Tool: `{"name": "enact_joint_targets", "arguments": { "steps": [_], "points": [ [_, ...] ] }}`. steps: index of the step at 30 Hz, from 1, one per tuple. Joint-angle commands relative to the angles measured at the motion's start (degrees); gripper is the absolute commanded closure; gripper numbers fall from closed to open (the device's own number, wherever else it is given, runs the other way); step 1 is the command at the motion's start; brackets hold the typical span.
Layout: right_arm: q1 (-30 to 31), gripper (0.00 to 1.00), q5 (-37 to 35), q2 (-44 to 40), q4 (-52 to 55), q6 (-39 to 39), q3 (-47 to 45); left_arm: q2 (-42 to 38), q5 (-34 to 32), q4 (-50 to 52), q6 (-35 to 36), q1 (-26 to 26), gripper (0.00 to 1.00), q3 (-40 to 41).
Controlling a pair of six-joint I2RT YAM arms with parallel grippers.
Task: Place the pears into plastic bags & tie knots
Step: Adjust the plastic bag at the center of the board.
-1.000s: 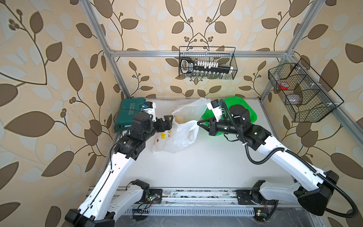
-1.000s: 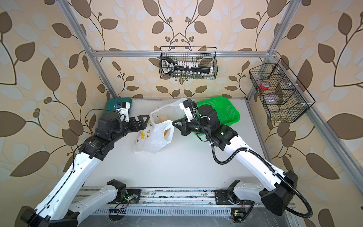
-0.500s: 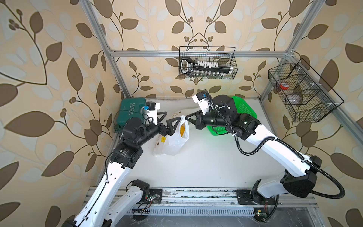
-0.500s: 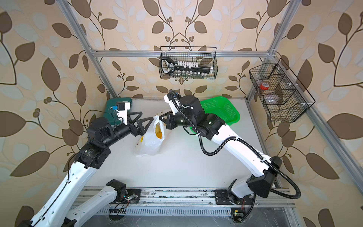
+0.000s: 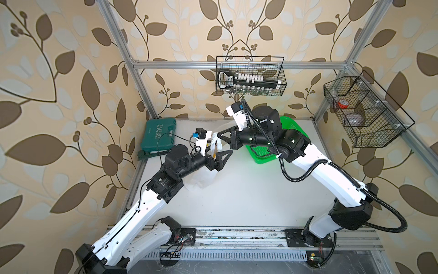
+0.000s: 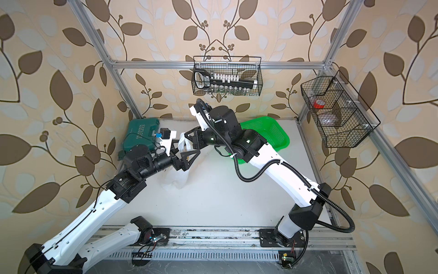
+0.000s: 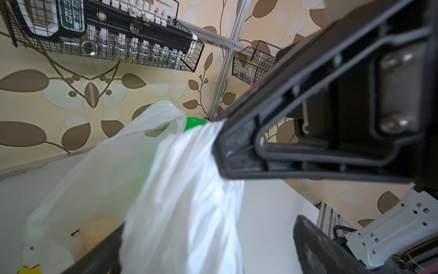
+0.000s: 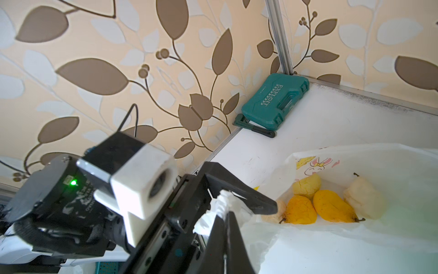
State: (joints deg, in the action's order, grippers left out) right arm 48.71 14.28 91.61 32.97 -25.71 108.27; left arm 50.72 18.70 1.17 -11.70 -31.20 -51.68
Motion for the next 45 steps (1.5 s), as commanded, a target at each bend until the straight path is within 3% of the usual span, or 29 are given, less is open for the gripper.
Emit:
{"name": "enact_joint_targets", "arguments": {
  "steps": [1,4,7,8,10,12,16,21,26,30,40,41,42,45],
  "points": [
    [1.1,1.0,-0.9,0.4,0.3,-0.4,3.5,0.0,-7.6,-4.7,1.3,-1.0,0.03,-0.5],
    [1.1,1.0,-1.5,0.5,0.4,-0.5,4.1,-1.1,-12.4,-8.1,0.1,-0.9,0.17,2.0],
    [1.1,1.0,-2.7,0.4,0.8,0.4,4.0,-1.9,-14.9,-9.7,-0.5,-0.9,0.49,3.0],
    [0.9,0.96,-3.4,0.3,0.8,0.9,4.0,-2.0,-14.9,-9.8,-0.4,-1.0,0.59,3.1],
    [-0.3,0.55,-5.6,-1.0,0.6,1.8,3.2,-1.9,-14.9,-9.1,-0.7,-1.0,0.84,2.8],
    [-3.7,0.35,-7.5,-3.4,-0.4,1.9,0.8,-1.9,-14.9,-8.3,-0.6,-1.0,1.0,2.4],
    [-13.9,0.22,-10.1,-9.0,-2.4,3.7,-9.2,-2.8,-14.6,-7.0,-0.3,-1.0,1.0,2.3],
    [-24.7,0.12,-9.7,-12.0,-9.6,7.9,-26.9,-4.1,-13.3,-5.4,-0.2,-1.0,1.0,2.4],
    [-29.3,0.11,-5.9,-13.0,-17.8,10.9,-37.5,-4.8,-12.7,-4.0,-0.3,-1.0,1.0,2.7],
    [-29.9,0.11,-3.0,-11.6,-21.4,12.8,-39.2,-4.9,-12.3,-3.9,-0.3,-1.0,1.0,2.7],
    [-30.8,0.15,-0.8,3.2,-23.0,13.0,-25.6,-4.3,-11.0,-3.7,-0.6,-1.0,1.0,2.2],
    [-31.0,0.19,-0.4,4.6,-22.8,12.9,-23.9,-4.3,-10.8,-3.4,-0.6,-1.0,1.0,2.2],
    [-31.2,0.29,0.5,6.0,-22.7,12.5,-21.9,-4.3,-10.7,-3.0,-0.6,-1.0,1.0,2.1],
    [-32.0,0.75,3.4,6.4,-21.4,11.3,-19.3,-4.5,-12.8,-2.3,-1.1,-0.9,1.0,2.4]
  ]
}}
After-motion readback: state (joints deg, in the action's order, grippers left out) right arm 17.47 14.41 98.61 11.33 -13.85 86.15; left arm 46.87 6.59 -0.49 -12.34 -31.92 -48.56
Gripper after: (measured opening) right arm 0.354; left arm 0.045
